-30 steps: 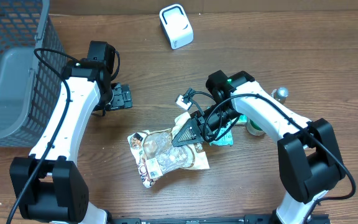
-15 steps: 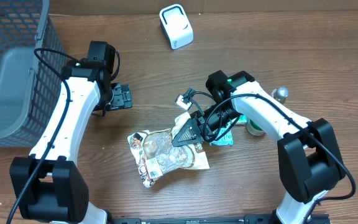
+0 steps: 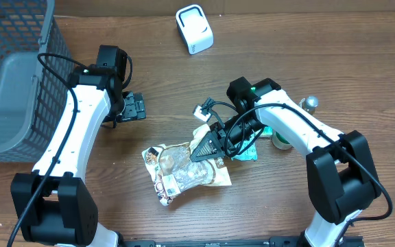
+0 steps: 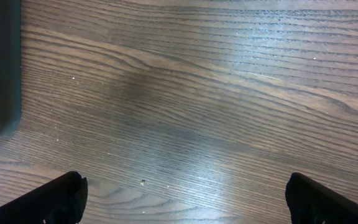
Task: Scan the item barcode
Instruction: 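Grasp the snack bag corner with the right gripper and lift it, then hold the snack bag up against the white scanner face, then lower the snack bag with the right gripper onto the table centre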
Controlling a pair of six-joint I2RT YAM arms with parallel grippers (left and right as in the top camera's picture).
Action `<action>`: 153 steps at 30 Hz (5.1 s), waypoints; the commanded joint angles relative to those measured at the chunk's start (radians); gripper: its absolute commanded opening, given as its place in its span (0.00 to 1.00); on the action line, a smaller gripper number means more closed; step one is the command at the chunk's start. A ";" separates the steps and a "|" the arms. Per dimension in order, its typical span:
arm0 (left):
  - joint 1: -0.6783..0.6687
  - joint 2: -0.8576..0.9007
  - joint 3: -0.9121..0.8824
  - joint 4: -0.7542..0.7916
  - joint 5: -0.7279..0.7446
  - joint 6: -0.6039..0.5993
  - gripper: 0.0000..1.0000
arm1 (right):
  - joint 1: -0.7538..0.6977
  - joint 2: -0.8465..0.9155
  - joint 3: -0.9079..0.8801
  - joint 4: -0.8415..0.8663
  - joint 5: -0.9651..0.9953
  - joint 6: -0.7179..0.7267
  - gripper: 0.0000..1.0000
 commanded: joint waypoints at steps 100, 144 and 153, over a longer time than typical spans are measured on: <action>0.000 0.002 -0.001 0.004 -0.013 -0.014 1.00 | 0.056 0.115 0.410 1.194 1.430 0.289 0.04; 0.000 0.002 -0.001 0.004 -0.012 -0.014 1.00 | -0.002 0.045 0.360 0.180 1.236 1.260 0.87; 0.000 0.002 -0.001 0.004 -0.012 -0.014 1.00 | -0.002 0.045 0.360 0.158 1.445 1.260 1.00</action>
